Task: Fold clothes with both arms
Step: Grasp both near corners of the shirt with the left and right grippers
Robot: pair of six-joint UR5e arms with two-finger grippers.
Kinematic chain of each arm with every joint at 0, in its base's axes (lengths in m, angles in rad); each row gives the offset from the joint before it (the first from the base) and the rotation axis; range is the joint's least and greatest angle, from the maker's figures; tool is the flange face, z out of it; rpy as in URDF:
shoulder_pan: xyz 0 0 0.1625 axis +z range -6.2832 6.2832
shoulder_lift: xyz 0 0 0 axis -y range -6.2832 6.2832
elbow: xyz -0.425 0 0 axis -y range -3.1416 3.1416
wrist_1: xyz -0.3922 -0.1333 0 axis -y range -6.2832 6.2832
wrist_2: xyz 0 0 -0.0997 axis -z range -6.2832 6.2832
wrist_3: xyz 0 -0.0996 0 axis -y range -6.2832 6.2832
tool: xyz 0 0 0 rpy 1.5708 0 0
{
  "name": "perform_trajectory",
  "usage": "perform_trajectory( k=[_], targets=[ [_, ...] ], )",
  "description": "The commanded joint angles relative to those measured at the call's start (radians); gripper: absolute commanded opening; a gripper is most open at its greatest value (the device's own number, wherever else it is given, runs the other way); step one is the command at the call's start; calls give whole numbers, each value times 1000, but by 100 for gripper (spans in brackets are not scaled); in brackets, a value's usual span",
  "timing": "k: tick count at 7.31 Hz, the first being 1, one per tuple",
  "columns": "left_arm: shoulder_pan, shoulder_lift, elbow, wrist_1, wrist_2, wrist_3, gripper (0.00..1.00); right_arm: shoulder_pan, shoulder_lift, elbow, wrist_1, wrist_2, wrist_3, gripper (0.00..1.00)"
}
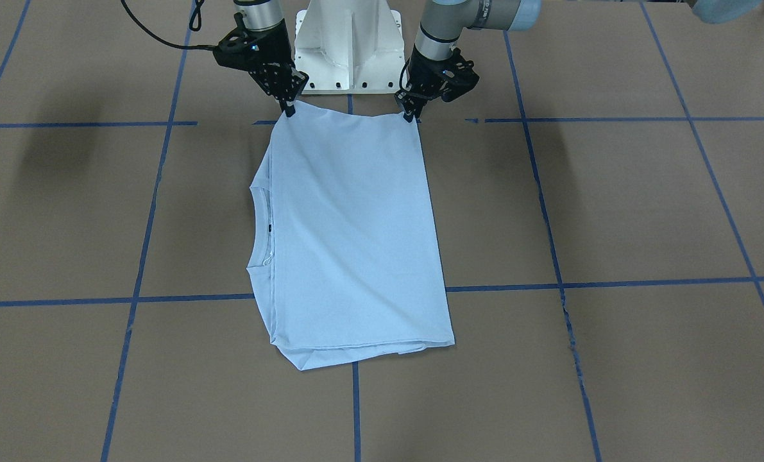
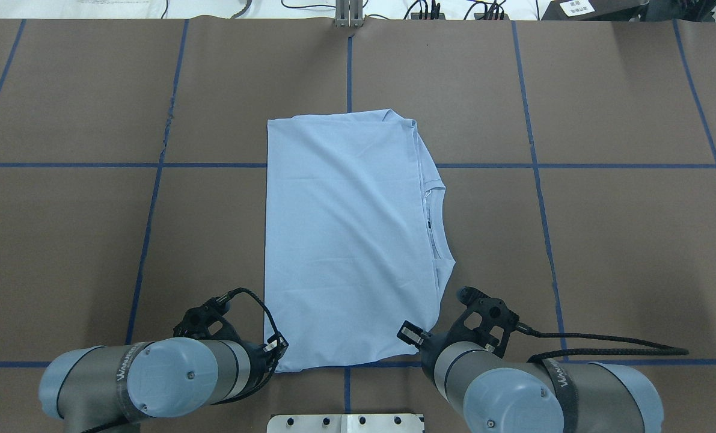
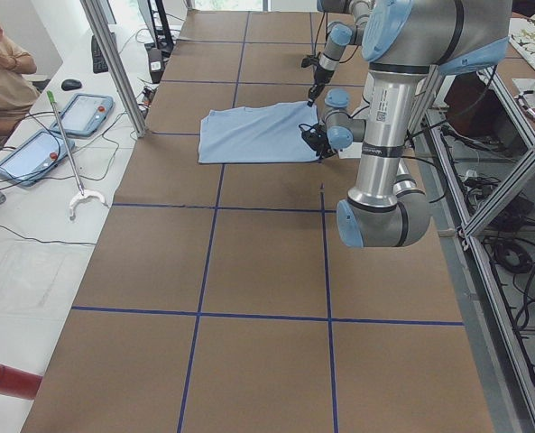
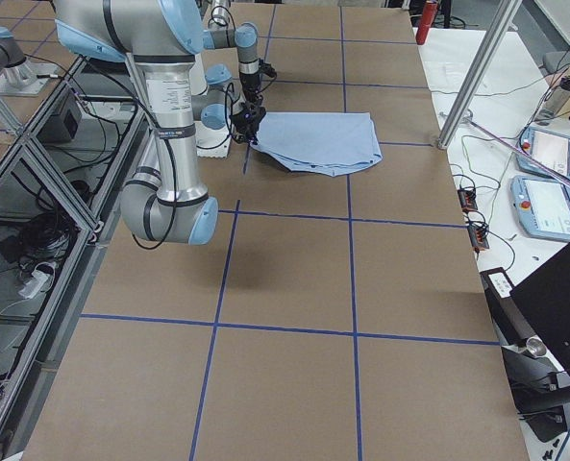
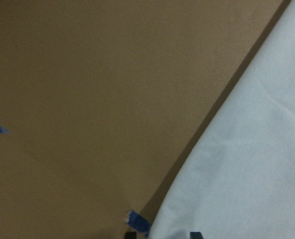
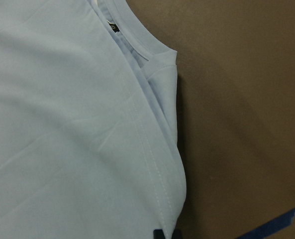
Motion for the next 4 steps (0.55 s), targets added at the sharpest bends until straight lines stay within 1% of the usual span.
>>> perform_trajectory(
  k=[1, 2, 3, 4],
  targets=[
    [5, 1, -1, 2, 0, 7, 0, -5, 0, 2, 0, -3, 0, 0],
    [9, 3, -19, 22, -5, 22, 0, -18, 1, 6, 0, -14, 5, 0],
    [13, 26, -118, 48, -10, 22, 0, -69, 0, 21, -2, -46, 43, 0],
    [29, 35, -199, 80, -11, 22, 0, -119, 0, 58, -50, -89, 70, 0]
  ],
)
